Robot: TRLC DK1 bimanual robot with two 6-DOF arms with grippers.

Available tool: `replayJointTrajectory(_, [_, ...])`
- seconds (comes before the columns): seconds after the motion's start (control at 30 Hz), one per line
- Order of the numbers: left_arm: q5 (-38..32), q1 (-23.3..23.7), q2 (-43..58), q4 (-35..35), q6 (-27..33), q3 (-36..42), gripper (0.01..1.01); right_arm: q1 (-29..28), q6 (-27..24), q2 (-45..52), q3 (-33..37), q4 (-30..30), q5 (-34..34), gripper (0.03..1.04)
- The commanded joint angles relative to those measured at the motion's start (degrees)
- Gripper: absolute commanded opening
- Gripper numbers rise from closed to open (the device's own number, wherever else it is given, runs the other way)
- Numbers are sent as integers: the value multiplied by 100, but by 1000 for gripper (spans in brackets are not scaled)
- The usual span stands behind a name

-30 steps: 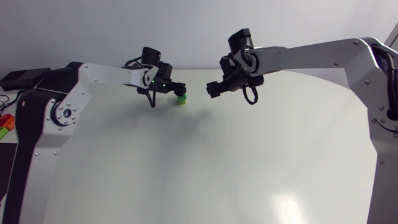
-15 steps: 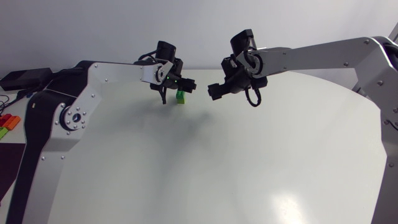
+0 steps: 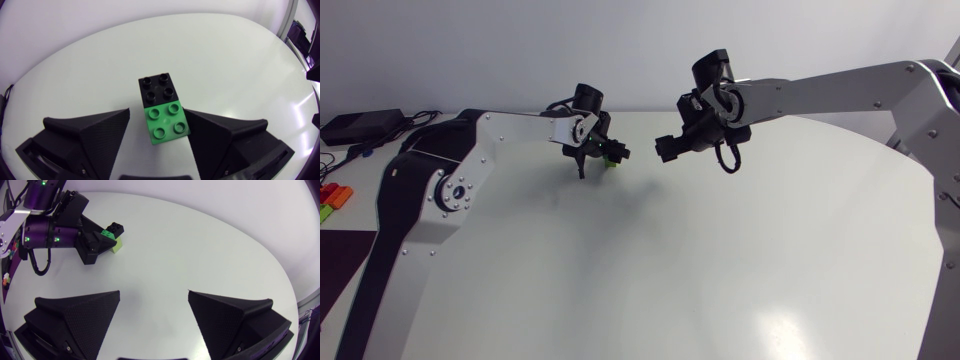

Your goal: Disassemble duplo

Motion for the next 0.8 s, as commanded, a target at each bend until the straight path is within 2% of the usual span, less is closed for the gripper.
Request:
replayJointTrajectory(0.0, [-55, -5, 219, -101, -182, 162, 464, 38, 60, -158, -209, 71, -2, 987])
replayJointTrajectory(0.07, [-37, 13, 210, -136, -296, 153, 346, 38, 60, -185, -262, 97, -2, 987])
replayJointTrajectory(0.2, [174, 39, 122, -216, -358, 65, 241, 20, 52, -238, -368, 159, -2, 987])
replayJointTrajectory(0.27, [560, 92, -63, -66, -305, -172, 198, 12, 43, -246, -411, 168, -2, 987])
replayJointTrajectory(0.37, [929, 145, -476, 417, -94, -761, 197, -6, 34, -308, -508, 203, -46, 987])
replayJointTrajectory(0.53, [1606, 277, -1205, 637, 266, -1622, 198, -41, -89, -510, -772, 335, -345, 987])
replayJointTrajectory(0.7, [2722, 540, -2207, 742, 1216, -2826, 207, -111, -511, -932, -1238, 422, -1303, 987])
replayJointTrajectory(0.77, [3373, 725, -2550, 716, 1629, -3213, 208, -120, -748, -1116, -1422, 370, -1628, 987])
